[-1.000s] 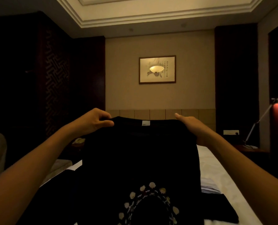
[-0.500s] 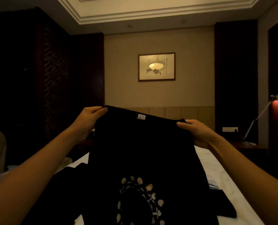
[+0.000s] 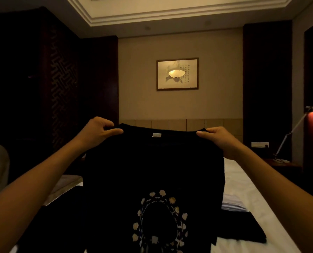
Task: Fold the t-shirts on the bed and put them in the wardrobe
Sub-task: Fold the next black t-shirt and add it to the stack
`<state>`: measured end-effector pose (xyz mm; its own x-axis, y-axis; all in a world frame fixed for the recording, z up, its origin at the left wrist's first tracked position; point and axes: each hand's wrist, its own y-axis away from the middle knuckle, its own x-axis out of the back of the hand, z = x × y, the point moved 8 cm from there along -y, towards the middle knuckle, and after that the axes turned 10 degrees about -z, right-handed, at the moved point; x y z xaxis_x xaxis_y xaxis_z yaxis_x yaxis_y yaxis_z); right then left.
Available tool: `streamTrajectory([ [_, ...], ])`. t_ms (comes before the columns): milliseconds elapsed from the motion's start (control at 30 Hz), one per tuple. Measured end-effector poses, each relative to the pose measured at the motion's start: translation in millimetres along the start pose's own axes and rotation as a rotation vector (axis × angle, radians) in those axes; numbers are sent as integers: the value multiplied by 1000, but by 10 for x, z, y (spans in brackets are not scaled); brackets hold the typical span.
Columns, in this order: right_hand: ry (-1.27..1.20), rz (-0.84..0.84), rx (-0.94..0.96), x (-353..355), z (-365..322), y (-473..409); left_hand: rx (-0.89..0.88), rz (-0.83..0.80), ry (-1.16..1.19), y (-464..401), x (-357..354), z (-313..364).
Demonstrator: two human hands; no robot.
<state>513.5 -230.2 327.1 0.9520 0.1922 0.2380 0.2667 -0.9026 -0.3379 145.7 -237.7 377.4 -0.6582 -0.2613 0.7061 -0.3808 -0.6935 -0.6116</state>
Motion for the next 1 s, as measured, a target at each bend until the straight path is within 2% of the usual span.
streamTrajectory([
  [100,22,-117,-132,12,91,28,22,-140,21,14,-53,-58],
  [167,12,-171,-198,2,162,51,4,-162,102,31,-69,-93],
  [367,-121,-212,-212,47,303,95,-12,-43,382,119,-117,-258],
  [533,-3,-3,-188,123,477,31,222,165,524,218,-473,-557],
  [667,105,223,-194,100,699,-28,324,330,400,279,-779,-741],
  [833,246,428,-192,212,1000,-92,321,461,141,347,-951,-658],
  [1000,415,489,-184,321,1120,-15,301,434,198,338,-1047,-800],
])
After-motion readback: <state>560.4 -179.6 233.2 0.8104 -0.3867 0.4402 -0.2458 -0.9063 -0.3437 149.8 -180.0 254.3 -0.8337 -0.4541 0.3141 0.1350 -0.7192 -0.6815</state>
